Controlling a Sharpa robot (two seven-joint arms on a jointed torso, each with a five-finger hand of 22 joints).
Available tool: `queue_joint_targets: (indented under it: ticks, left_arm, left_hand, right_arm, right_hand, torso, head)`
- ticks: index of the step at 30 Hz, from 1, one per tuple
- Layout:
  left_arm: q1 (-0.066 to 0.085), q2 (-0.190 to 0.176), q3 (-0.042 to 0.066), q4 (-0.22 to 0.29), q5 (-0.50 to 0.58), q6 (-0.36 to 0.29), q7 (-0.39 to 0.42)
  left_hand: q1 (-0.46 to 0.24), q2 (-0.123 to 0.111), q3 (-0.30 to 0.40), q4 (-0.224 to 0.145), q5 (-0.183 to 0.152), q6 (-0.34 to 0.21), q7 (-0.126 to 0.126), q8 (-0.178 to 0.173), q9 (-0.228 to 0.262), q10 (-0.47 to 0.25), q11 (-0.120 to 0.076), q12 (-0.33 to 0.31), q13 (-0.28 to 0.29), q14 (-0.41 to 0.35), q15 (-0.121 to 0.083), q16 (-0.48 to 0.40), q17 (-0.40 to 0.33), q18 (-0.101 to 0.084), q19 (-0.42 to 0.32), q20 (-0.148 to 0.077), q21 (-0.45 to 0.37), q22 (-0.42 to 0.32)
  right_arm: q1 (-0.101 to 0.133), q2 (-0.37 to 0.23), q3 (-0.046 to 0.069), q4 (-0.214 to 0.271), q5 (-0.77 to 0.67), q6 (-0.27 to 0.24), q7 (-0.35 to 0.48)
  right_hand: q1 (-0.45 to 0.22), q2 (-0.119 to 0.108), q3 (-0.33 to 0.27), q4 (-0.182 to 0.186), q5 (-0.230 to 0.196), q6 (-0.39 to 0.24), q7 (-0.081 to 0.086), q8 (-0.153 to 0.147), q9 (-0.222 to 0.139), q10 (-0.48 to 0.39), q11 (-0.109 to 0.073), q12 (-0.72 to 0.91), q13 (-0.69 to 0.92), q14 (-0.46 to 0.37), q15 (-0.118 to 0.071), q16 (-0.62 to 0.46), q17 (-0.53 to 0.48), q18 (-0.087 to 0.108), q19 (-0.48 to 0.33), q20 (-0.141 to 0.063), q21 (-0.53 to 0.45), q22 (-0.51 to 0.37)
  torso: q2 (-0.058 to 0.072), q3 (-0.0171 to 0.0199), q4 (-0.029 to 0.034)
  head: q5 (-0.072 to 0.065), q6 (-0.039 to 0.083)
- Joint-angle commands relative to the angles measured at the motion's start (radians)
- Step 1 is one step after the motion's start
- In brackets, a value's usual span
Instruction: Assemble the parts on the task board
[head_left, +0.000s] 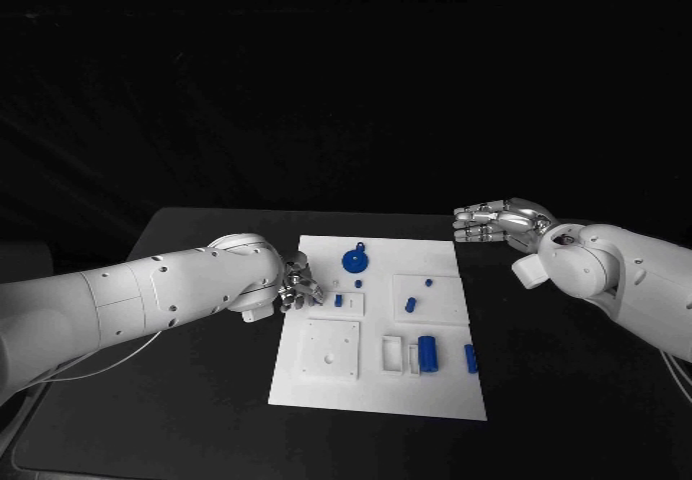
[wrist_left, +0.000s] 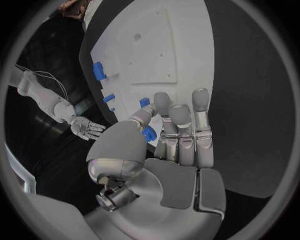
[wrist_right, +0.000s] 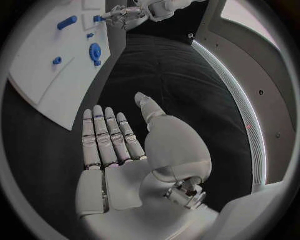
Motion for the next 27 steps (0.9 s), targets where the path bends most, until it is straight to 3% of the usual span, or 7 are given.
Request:
queue_joint_targets:
  ticks: [1,7,20,27]
  left_arm:
    - [0.008,0.008,0.002,-0.009,0.014,0.05,0.011]
    - [0.016,0.018,0.004,-0.021,0.031,0.086,0.005]
    - [0.035,0.025,0.012,-0.031,0.056,0.173,-0.007]
    - [0.041,0.032,0.013,-0.036,0.025,0.171,-0.017]
  left_hand:
    - [0.003,0.004,0.059,-0.064,0.006,0.097,-0.088,-0.002,0.002,0.045,-0.006,0.006,0.0,0.006,-0.002,0.001,0.003,0.009,-0.002,0.003,0.004,0.018]
    - [0.003,0.005,0.06,-0.065,0.006,0.096,-0.087,-0.004,0.002,0.044,-0.005,0.005,0.001,0.003,-0.002,0.0,0.003,0.009,-0.004,0.003,0.004,0.018]
    - [0.002,0.005,0.06,-0.072,0.01,0.098,-0.087,-0.007,0.002,0.044,-0.005,0.002,0.003,0.0,-0.001,0.003,0.006,0.009,-0.009,0.004,0.007,0.018]
    - [0.003,0.005,0.059,-0.073,0.011,0.099,-0.086,-0.009,0.002,0.044,-0.005,0.002,0.004,-0.001,0.0,0.004,0.006,0.009,-0.01,0.004,0.009,0.018]
  right_arm:
    - [-0.001,0.002,0.001,0.0,-0.003,0.018,0.01]
    - [-0.001,0.005,0.001,-0.003,-0.003,0.02,0.01]
    - [-0.002,0.01,0.001,-0.009,-0.003,0.023,0.008]
    - [-0.002,0.01,0.001,-0.01,-0.003,0.023,0.008]
  right_hand:
    - [0.001,0.004,-0.001,0.002,0.006,-0.003,0.001,0.001,0.001,0.003,0.001,-0.002,-0.001,0.003,-0.003,-0.002,0.001,-0.004,-0.001,0.0,0.0,0.001]
    - [0.001,0.004,-0.001,0.002,0.006,-0.003,0.001,0.001,0.001,0.003,0.001,-0.002,-0.001,0.003,-0.003,-0.002,0.001,-0.004,-0.001,0.0,0.0,0.001]
    - [0.001,0.004,-0.001,0.002,0.006,-0.003,0.001,0.001,0.001,0.003,0.001,-0.002,-0.001,0.003,-0.003,-0.002,0.001,-0.004,-0.001,0.0,0.0,0.001]
    - [0.001,0.004,-0.001,0.002,0.006,-0.003,0.001,0.001,0.001,0.003,0.001,-0.002,-0.001,0.003,-0.003,-0.002,0.001,-0.004,-0.001,0.0,0.0,0.001]
  torso:
    - [0.0,0.0005,-0.0003]
    - [0.0,0.0004,-0.0024]
    - [0.0,0.0016,-0.0004]
    - [0.0,0.0011,-0.0007]
  head:
    - [0.002,0.001]
    - [0.002,0.002]
    - [0.002,0.001]
    - [0.003,0.001]
